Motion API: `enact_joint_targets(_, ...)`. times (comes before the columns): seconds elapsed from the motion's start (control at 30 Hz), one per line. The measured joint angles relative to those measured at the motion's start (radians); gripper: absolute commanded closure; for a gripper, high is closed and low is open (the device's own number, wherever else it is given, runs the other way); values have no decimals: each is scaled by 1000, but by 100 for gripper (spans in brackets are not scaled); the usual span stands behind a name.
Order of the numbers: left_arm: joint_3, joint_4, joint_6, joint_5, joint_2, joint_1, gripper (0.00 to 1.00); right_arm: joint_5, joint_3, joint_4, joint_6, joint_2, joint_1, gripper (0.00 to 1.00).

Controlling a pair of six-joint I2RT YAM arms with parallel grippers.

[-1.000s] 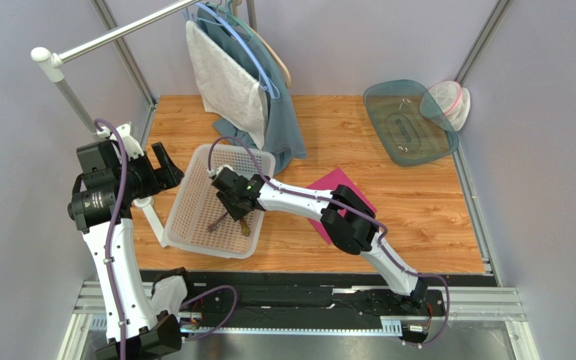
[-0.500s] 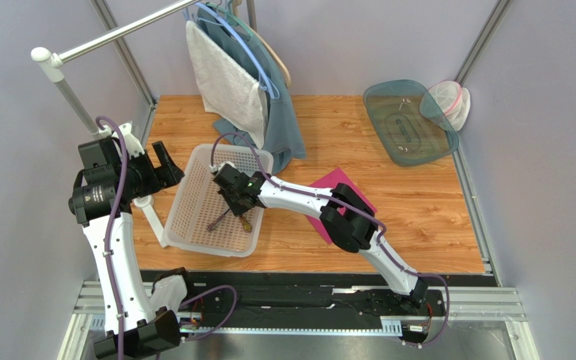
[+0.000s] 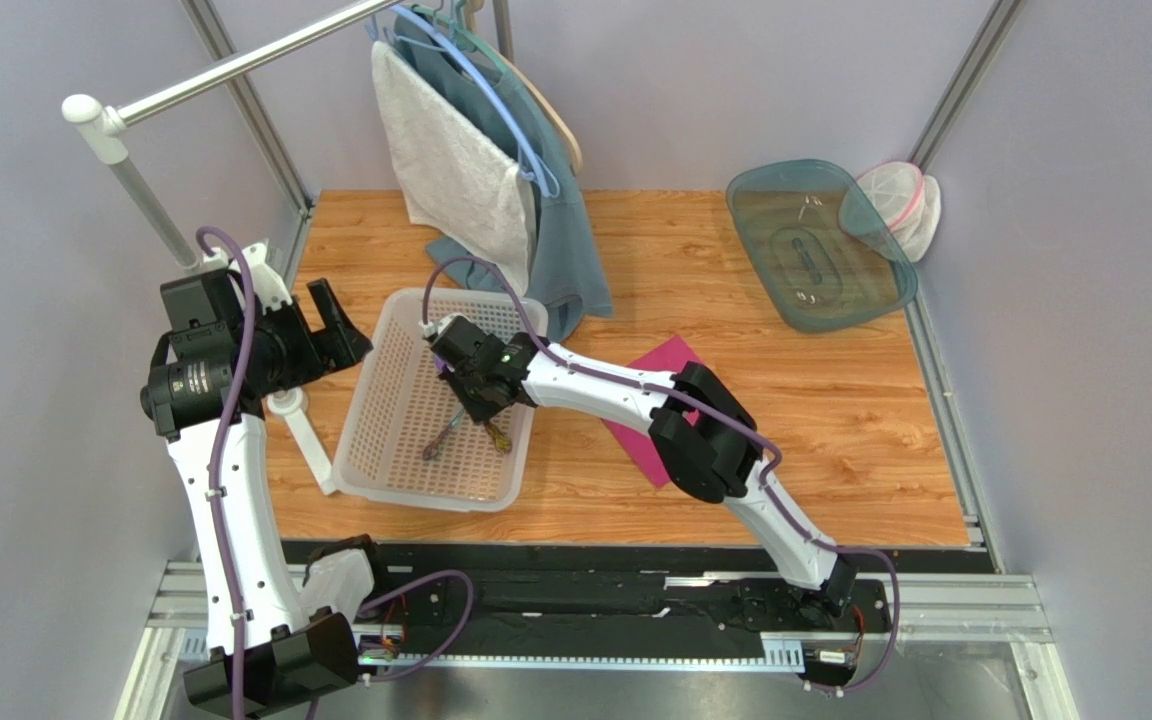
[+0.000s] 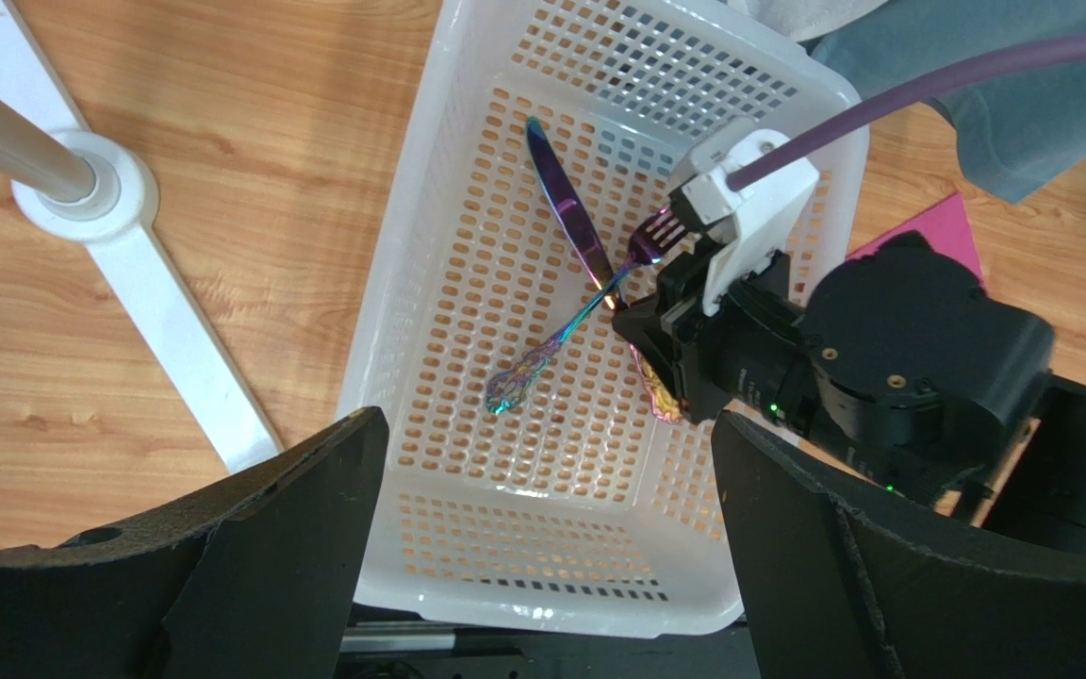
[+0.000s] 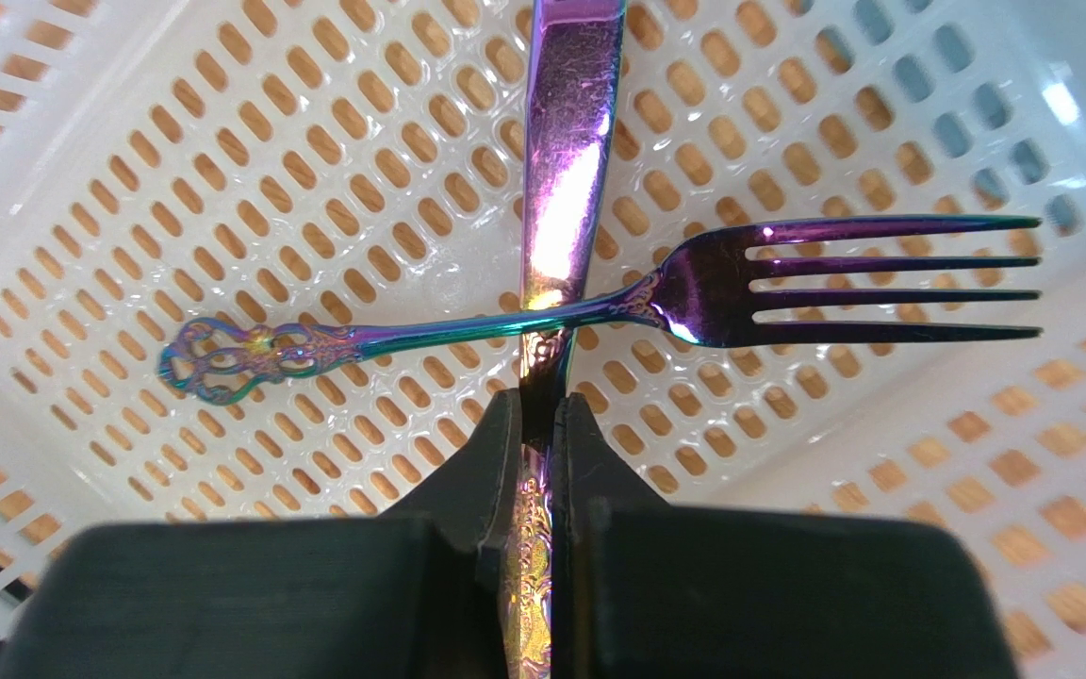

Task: Place the utensils on the paper napkin and roll it up

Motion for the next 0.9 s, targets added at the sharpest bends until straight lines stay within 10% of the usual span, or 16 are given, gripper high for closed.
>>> enact_joint_targets(0.63,0,16,-1,11,5,0,5,11,51,3,-104,-173,0,100)
enact_joint_targets(0.9,-21,61,8,53,-5,0,1,-1,-164,3,-132,-407,-18,100)
